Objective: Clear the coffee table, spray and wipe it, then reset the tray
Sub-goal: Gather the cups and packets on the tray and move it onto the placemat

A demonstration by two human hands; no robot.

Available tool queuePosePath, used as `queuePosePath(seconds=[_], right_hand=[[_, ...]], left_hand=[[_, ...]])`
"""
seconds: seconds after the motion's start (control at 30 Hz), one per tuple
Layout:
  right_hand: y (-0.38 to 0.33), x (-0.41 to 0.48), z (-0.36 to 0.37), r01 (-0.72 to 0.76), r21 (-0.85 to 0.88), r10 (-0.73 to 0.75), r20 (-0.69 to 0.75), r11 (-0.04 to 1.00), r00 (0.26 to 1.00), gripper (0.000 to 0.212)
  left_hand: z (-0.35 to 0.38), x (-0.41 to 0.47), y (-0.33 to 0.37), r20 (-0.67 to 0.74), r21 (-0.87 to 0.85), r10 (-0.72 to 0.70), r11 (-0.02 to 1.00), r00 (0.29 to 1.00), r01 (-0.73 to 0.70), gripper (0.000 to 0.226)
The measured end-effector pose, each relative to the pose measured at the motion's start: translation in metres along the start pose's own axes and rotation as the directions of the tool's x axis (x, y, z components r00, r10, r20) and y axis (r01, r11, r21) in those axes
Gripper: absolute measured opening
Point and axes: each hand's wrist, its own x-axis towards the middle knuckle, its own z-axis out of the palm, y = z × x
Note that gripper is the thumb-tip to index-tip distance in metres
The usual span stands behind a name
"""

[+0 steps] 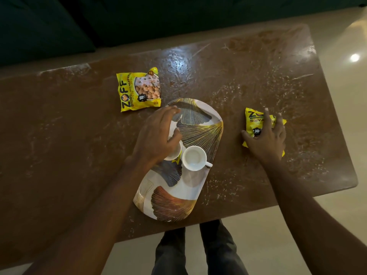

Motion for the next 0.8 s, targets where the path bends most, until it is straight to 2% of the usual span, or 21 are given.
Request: queuePosePath(seconds=[0.17, 0.37, 0.47, 0.57, 0.67, 0.73, 0.8], right_hand=[[-0.029, 0.0, 0.008, 0.127, 0.095, -0.126, -0.02, 0.987, 0.992, 0.078], [-0.079, 0.002, 0.007, 0.304, 0.276, -0.297, -0.068, 0.912, 0.952, 0.071], [-0.1, 0.002, 0.008, 0.382, 0.315, -0.387, -0.048, 0.869, 0.921, 0.072], [-0.114, 0.001, 0.013, 0.419, 0.326, -0.434, -0.028, 0.847, 0.9, 0.074], [-0.119, 0.0, 0.019, 0.431, 0.321, -0.451, -0.014, 0.843, 0.893, 0.075], [-0.119, -0.001, 0.023, 0.438, 0.304, -0.459, -0.002, 0.846, 0.888, 0.075], [-0.118, -0.002, 0.026, 0.444, 0.291, -0.466, 0.005, 0.847, 0.885, 0.075]], left_hand=[[-0.008, 0.012, -0.014, -0.047, 0.006, -0.051, 0.999, 0.998, 0.051, 0.044], [-0.02, 0.035, -0.029, -0.205, 0.153, -0.11, 0.978, 0.973, 0.143, 0.036], [-0.024, 0.047, -0.043, -0.209, 0.215, -0.247, 0.932, 0.946, 0.291, 0.048], [-0.025, 0.06, -0.057, -0.158, 0.239, -0.45, 0.846, 0.879, 0.476, 0.07], [-0.02, 0.073, -0.065, -0.073, 0.21, -0.578, 0.788, 0.813, 0.579, 0.089], [-0.018, 0.083, -0.068, -0.049, 0.161, -0.62, 0.768, 0.783, 0.619, 0.092], [-0.02, 0.092, -0.071, -0.07, 0.167, -0.637, 0.751, 0.767, 0.639, 0.085]])
